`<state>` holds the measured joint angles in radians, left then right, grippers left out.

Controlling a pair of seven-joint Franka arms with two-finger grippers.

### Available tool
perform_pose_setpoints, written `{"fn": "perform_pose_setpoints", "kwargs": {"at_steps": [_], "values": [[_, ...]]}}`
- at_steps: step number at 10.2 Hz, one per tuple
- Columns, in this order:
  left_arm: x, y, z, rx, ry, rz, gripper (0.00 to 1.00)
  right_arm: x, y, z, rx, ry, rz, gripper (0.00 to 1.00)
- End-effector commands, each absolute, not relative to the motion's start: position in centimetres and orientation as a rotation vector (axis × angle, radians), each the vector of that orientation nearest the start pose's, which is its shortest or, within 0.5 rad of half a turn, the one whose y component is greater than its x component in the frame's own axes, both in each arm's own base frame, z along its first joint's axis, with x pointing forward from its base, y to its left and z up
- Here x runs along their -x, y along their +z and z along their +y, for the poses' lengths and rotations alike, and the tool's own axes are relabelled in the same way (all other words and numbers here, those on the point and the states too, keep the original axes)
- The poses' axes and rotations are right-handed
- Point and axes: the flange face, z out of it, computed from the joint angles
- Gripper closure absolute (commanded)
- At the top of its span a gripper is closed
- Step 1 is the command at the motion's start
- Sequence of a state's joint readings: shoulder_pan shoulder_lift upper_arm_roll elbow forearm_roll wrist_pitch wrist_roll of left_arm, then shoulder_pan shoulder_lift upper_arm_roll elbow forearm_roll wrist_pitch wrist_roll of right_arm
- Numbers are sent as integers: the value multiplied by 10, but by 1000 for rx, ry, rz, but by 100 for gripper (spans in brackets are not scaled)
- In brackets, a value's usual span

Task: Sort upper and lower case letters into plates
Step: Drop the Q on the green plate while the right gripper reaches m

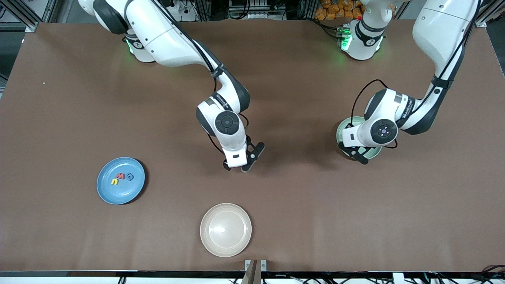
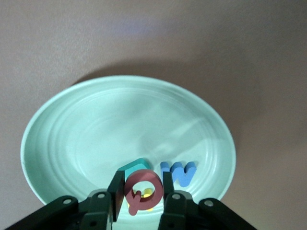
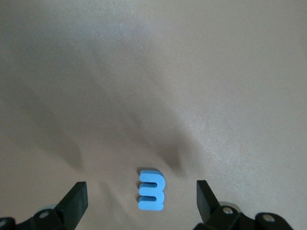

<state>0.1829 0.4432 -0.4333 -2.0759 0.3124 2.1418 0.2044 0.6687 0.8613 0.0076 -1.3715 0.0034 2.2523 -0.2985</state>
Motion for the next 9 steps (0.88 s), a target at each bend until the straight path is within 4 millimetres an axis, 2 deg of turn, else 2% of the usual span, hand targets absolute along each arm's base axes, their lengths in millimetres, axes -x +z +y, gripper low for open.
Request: {"fn": "perform_pose_setpoints", "kwargs": {"at_steps": [1, 2, 3, 4, 5, 6, 8, 9], "values": [[-532, 207, -84, 2905, 427, 1067, 76, -579, 198, 466, 2762, -33, -1504, 0], [-534, 205, -68, 2915, 416, 1083, 76, -577, 195, 465, 2767, -21, -1513, 0], [-534, 204, -62, 2921, 420, 1078, 75, -573, 189, 464, 2769, -3, -1518, 0], [-534, 202, -62, 2924, 422, 1073, 63, -574, 188, 462, 2770, -1, -1521, 0], [-533, 199, -64, 2939, 432, 1047, 13, -576, 188, 459, 2774, -1, -1516, 0], [-531, 193, -64, 2974, 449, 988, 0, -579, 188, 455, 2779, -1, -1507, 0], [-529, 194, -82, 2989, 454, 878, 0, -576, 177, 449, 2784, 13, -1527, 0], [-527, 199, -105, 2999, 454, 747, 0, -575, 172, 448, 2786, -14, -1537, 0]]}}
